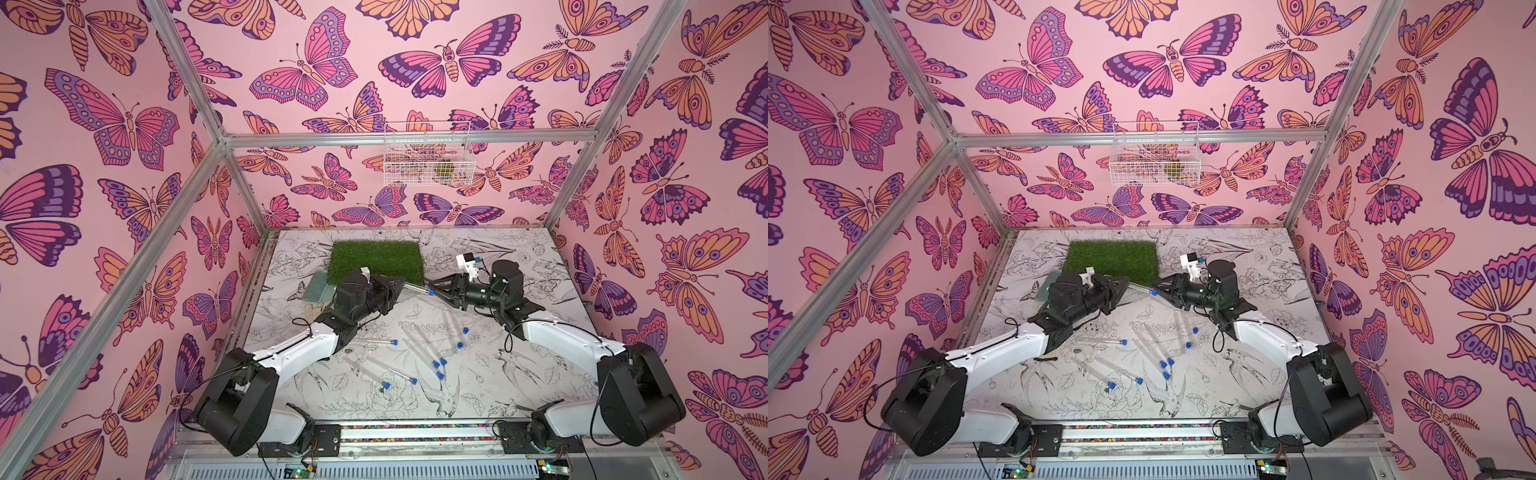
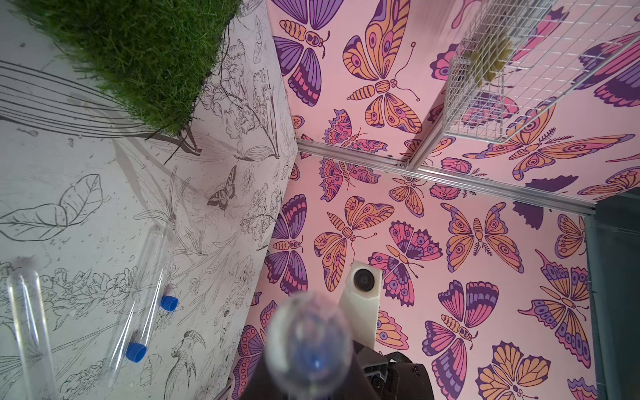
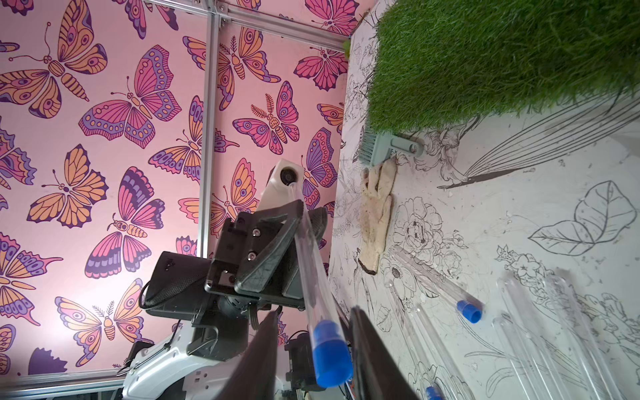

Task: Remove stoppers from test tubes
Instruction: Open the stopper on the test tube.

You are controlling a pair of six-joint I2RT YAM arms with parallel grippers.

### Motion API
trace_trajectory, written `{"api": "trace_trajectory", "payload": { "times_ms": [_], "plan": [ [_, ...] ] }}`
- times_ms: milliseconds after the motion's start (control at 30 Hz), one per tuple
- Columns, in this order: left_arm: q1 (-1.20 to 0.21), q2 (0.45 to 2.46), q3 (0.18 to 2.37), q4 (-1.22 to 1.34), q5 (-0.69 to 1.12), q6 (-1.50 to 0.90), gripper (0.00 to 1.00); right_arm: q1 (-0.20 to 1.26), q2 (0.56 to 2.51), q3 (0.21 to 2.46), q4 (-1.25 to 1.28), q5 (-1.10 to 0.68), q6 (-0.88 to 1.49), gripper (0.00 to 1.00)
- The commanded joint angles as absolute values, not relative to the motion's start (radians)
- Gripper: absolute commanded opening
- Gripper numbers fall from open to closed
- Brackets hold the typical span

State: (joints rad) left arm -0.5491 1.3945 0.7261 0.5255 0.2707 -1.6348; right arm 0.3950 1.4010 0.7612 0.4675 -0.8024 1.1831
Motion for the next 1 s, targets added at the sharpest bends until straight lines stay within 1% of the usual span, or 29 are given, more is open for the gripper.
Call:
{"api": "trace_trajectory", "payload": {
  "times_ms": [0, 133, 233, 367, 733, 967],
  "plan": [
    [-0.543, 1.386, 0.708, 0.551, 0.285, -1.643, 0.03, 0.390, 1.413, 0.759, 0.514, -0.810, 1.204, 0.37],
    [-0.543, 1.385, 0.705, 0.551, 0.284, -1.643, 0.04, 0.390, 1.412, 0.752, 0.519, -0.812, 1.209, 0.36],
    [-0.543, 1.387, 0.707, 0.552, 0.287, -1.643, 0.03, 0.390, 1.413, 0.746, 0.506, -0.814, 1.209, 0.41],
    [-0.543, 1.390, 0.711, 0.556, 0.289, -1.645, 0.03, 0.391, 1.411, 0.744, 0.476, -0.812, 1.196, 0.43],
    [-0.542, 1.401, 0.715, 0.561, 0.291, -1.644, 0.03, 0.394, 1.423, 0.752, 0.484, -0.833, 1.205, 0.42],
    [-0.544, 1.411, 0.718, 0.561, 0.292, -1.644, 0.03, 0.394, 1.423, 0.755, 0.483, -0.836, 1.206, 0.37]
  ]
}}
